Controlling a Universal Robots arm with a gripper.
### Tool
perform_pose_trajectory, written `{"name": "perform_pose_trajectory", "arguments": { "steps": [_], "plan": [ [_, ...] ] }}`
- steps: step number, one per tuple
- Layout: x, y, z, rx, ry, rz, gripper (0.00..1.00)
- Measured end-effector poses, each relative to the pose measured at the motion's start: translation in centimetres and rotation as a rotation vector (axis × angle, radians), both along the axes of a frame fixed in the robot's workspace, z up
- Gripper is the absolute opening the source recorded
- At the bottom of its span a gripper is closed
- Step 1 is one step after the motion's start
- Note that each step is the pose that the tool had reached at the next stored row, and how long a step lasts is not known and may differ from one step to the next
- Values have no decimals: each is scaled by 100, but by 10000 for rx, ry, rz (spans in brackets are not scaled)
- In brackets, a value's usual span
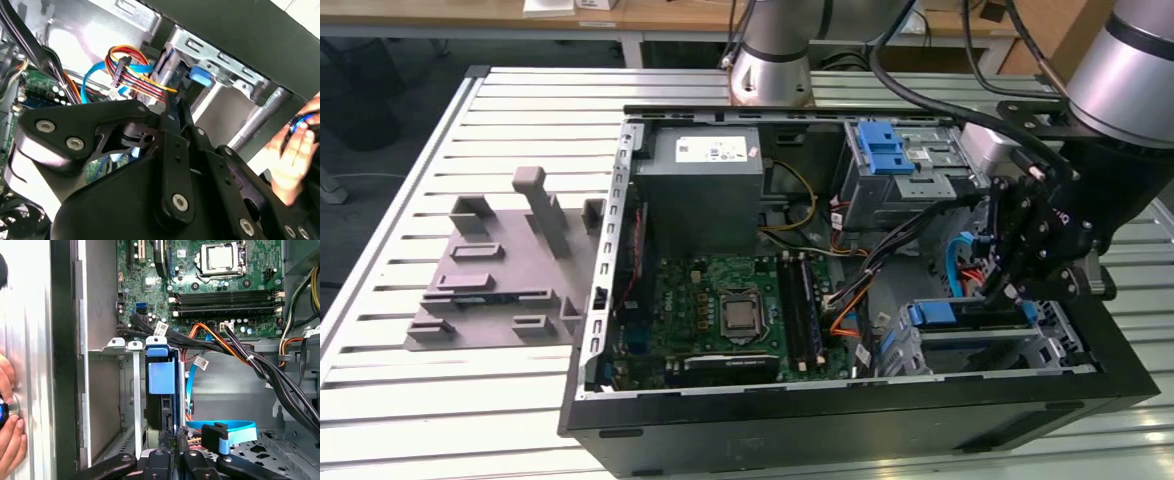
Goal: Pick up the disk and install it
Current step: 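Insert the first disk wire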
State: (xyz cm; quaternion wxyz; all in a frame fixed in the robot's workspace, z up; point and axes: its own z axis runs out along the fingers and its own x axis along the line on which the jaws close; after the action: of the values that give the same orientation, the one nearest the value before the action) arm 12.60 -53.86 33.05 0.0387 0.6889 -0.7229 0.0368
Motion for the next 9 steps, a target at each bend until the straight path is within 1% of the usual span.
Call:
{"name": "perform_pose_trajectory", "arguments": {
  "steps": [2,3,9],
  "plan": [
    [0,0,-1,25,5,-1,17],
    [0,0,-8,56,11,-3,17],
    [2,-1,-34,69,40,-5,17]
  ]
}}
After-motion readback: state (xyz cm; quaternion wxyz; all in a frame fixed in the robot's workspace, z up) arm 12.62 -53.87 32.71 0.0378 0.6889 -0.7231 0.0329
